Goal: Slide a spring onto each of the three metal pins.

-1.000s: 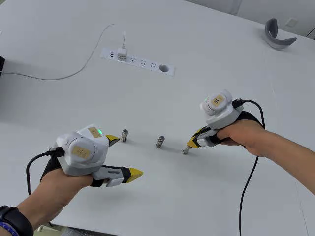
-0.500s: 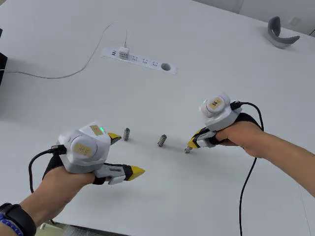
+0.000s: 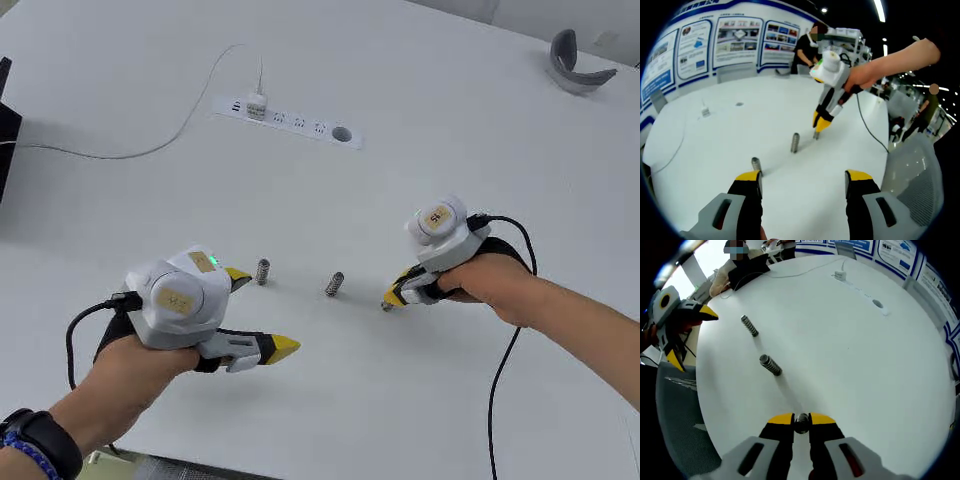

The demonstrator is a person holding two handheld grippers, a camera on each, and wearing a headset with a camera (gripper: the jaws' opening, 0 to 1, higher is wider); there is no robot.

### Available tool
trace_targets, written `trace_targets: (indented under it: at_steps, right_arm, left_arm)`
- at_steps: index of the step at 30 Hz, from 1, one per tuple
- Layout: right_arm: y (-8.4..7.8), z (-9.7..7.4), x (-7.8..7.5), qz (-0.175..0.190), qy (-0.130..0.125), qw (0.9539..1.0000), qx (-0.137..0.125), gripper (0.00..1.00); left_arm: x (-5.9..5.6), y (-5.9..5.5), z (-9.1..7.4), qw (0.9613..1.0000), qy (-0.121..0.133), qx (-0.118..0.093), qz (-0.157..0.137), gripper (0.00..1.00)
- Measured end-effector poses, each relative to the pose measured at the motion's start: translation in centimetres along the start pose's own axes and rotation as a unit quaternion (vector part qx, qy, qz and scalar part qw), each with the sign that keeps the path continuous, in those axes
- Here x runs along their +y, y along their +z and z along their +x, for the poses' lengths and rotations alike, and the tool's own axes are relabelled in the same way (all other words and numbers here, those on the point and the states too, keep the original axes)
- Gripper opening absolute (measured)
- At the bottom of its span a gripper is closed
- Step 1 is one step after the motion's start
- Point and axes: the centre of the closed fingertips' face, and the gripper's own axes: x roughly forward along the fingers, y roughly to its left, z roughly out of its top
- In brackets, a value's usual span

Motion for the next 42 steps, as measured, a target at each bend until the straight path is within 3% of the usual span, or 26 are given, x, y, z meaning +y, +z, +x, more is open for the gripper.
trace_targets:
  at_steps: [16, 26, 34, 42]
  right_arm:
    - [0.1, 0.6, 0.0, 0.0, 0.001, 1.0, -0.001, 0.13]
    - [-0.2, -0.6, 0.4, -0.015, -0.01, 0.9996, -0.022, 0.26]
    - [-1.6, -2.0, 0.5, -0.021, -0.019, 0.9988, -0.039, 0.39]
    - [-2.6, -3.5, 0.4, 0.002, -0.033, 0.9968, -0.072, 0.48]
  left_arm:
    - [-0.1, -0.3, 0.1, 1.0, -0.001, 0.002, -0.003, 0.69]
    - [-0.1, -0.3, -0.2, 1.0, -0.001, 0.002, -0.005, 0.69]
    - [-0.1, -0.5, -0.4, 0.9999, 0.003, 0.002, -0.011, 0.69]
    - [0.3, -0.7, -0.5, 0.9998, 0.01, 0.003, -0.014, 0.69]
